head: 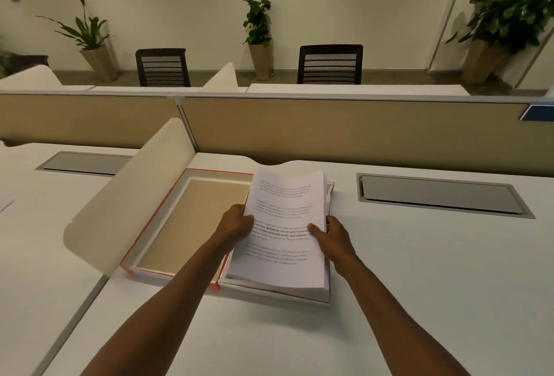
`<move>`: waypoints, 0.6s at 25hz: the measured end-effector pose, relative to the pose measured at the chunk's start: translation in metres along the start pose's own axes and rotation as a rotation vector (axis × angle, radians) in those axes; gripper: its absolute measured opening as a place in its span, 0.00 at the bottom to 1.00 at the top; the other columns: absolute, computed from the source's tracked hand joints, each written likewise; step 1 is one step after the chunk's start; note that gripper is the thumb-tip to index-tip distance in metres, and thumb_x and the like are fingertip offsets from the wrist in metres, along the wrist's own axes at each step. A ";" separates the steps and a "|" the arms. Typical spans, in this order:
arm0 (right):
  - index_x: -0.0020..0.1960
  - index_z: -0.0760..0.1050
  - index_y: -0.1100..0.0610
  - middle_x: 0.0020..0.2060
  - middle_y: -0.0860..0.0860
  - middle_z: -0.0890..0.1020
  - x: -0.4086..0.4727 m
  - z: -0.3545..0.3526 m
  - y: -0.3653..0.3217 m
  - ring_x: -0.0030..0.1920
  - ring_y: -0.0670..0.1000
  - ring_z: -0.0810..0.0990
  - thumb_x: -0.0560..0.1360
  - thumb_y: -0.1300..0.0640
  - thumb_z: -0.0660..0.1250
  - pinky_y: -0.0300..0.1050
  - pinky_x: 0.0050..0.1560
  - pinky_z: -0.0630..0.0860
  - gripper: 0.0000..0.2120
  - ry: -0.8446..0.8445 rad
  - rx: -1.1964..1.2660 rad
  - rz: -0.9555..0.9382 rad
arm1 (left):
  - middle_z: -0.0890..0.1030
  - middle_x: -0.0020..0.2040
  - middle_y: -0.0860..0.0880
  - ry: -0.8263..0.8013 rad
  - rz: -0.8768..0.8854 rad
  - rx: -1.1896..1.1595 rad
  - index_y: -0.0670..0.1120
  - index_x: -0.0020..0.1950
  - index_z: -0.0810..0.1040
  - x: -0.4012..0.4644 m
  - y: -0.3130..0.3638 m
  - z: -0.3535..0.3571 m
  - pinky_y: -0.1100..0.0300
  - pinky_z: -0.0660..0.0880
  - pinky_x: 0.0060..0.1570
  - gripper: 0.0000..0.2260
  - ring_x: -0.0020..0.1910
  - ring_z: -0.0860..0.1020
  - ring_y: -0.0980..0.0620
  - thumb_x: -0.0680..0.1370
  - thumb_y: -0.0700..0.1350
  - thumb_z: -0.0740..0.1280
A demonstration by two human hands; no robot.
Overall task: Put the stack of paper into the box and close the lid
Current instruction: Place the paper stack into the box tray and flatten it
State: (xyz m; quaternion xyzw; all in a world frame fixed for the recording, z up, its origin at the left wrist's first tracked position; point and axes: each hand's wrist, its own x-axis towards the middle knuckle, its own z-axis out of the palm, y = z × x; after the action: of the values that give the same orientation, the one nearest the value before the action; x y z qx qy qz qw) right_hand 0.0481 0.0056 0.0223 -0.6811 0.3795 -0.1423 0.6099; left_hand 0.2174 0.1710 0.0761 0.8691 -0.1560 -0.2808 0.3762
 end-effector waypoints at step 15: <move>0.66 0.68 0.61 0.63 0.58 0.79 0.041 0.048 0.025 0.59 0.58 0.80 0.79 0.48 0.66 0.50 0.57 0.78 0.22 0.099 -0.477 0.209 | 0.78 0.65 0.39 -0.036 0.061 0.235 0.37 0.66 0.74 0.067 -0.041 0.031 0.51 0.77 0.61 0.15 0.63 0.78 0.39 0.82 0.42 0.61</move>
State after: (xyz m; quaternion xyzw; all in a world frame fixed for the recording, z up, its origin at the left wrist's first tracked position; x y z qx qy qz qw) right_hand 0.0986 0.0130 -0.0229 -0.7549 0.4999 -0.0182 0.4241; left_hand 0.2547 0.1488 0.0035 0.8968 -0.2210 -0.2646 0.2772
